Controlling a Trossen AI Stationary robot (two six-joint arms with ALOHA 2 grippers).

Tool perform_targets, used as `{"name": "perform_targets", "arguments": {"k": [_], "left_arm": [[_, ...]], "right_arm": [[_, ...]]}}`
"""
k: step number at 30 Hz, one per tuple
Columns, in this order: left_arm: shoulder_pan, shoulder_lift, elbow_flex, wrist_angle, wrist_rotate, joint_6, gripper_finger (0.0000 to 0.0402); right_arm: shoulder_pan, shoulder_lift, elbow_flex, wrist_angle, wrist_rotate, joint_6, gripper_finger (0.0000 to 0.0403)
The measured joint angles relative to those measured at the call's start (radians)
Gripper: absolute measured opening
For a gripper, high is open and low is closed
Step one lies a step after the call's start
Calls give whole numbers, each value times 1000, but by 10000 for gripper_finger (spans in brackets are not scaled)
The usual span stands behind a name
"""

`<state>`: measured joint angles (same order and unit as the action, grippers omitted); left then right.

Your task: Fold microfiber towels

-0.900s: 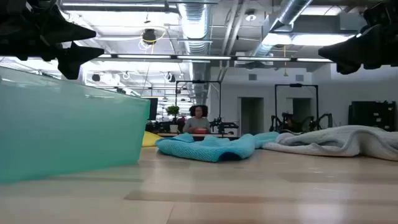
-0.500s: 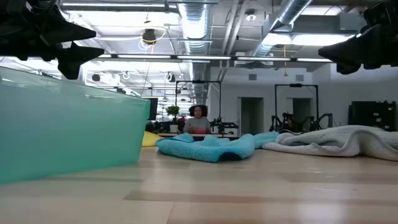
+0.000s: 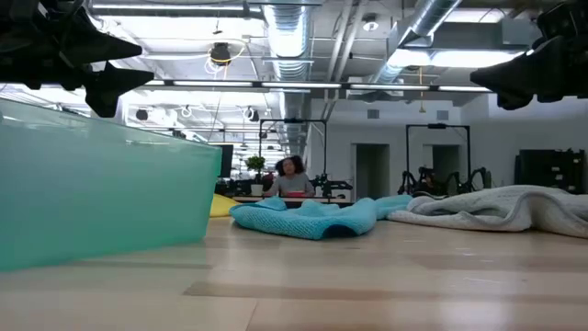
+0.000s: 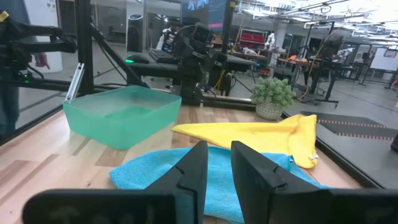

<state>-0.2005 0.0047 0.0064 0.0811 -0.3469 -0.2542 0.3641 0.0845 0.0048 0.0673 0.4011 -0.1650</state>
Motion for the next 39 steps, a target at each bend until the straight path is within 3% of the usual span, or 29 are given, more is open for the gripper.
{"name": "perform_targets", "arguments": {"k": [30, 36, 39], "left_arm": [[0, 0, 0, 0, 0, -7, 224], [0, 0, 0, 6, -15, -171, 224], [0, 0, 0, 6, -69, -283, 224]], "right_arm": [[0, 0, 0, 0, 0, 0, 95], [0, 0, 0, 0, 0, 0, 95], [0, 0, 0, 0, 1, -10, 95]]}}
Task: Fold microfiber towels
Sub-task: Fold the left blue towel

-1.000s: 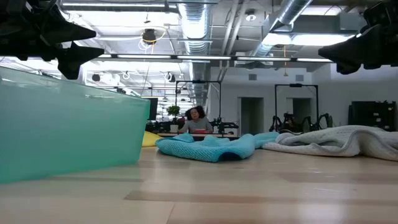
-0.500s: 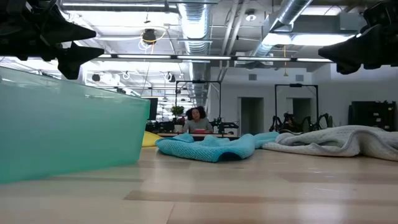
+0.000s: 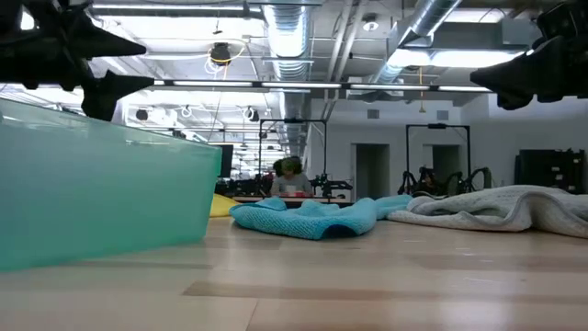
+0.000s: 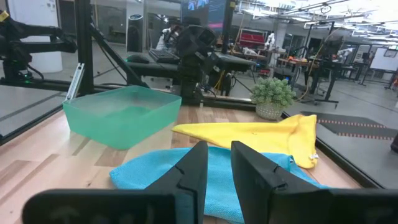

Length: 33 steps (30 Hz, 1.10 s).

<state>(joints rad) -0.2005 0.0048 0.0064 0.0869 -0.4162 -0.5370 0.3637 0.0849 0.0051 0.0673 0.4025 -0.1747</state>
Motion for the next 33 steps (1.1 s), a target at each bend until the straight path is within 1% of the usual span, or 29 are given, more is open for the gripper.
{"name": "perform_targets", "arguments": {"k": [1, 3, 5, 8, 14, 16, 18, 28, 31, 33], "left_arm": [[0, 0, 0, 1, -14, -46, 224], [0, 0, 0, 2, -25, -115, 224], [0, 0, 0, 3, -31, -160, 224], [0, 0, 0, 24, -101, -211, 224], [0, 0, 0, 39, -262, -356, 224], [0, 0, 0, 39, -299, -400, 224], [0, 0, 0, 39, -321, -412, 224], [0, 0, 0, 181, -329, -480, 224], [0, 0, 0, 204, -329, -481, 224], [0, 0, 0, 203, -329, -481, 224]], "right_arm": [[-1, 0, 0, 0, 12, -56, 95], [-9, 0, 1, 1, 66, -236, 95], [-16, 0, 1, 1, 86, -375, 95], [-21, 0, 2, 0, 86, -478, 95], [-19, 0, 2, 1, 110, -534, 95], [-19, 0, 2, 0, 119, -533, 95], [-19, 0, 2, 1, 125, -533, 95], [-19, 0, 3, 7, 125, -533, 95], [-20, 0, 3, 7, 123, -535, 95], [-21, 0, 3, 38, 120, -567, 95]]}}
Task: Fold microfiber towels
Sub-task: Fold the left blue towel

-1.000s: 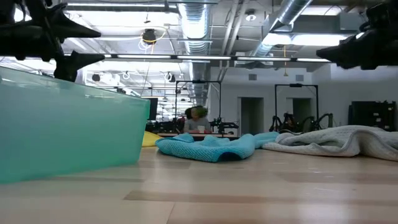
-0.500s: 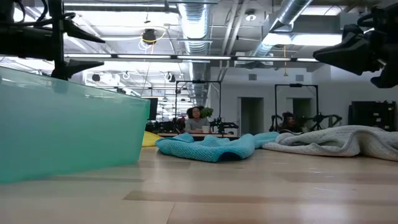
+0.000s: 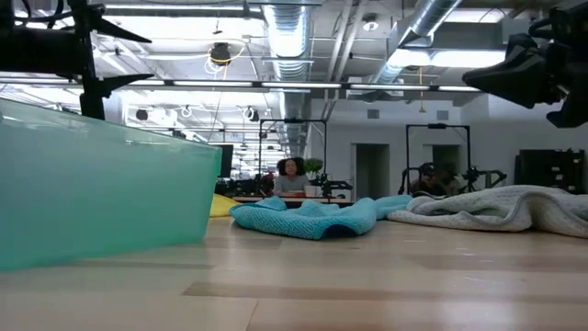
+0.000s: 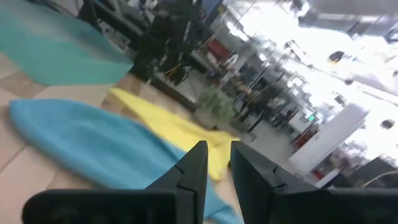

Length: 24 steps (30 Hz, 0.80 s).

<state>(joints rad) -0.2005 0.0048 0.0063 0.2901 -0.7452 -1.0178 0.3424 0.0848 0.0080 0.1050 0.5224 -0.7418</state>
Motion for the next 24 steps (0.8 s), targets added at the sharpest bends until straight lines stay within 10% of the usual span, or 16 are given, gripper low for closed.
{"name": "perform_targets", "arguments": {"k": [13, 24], "left_arm": [[0, 0, 0, 25, 12, -46, 224], [0, 118, 113, 25, 33, -50, 224]], "right_arm": [[-19, 13, 1, 326, -50, 886, 95], [-115, 13, 2, 830, -49, 881, 95]]}}
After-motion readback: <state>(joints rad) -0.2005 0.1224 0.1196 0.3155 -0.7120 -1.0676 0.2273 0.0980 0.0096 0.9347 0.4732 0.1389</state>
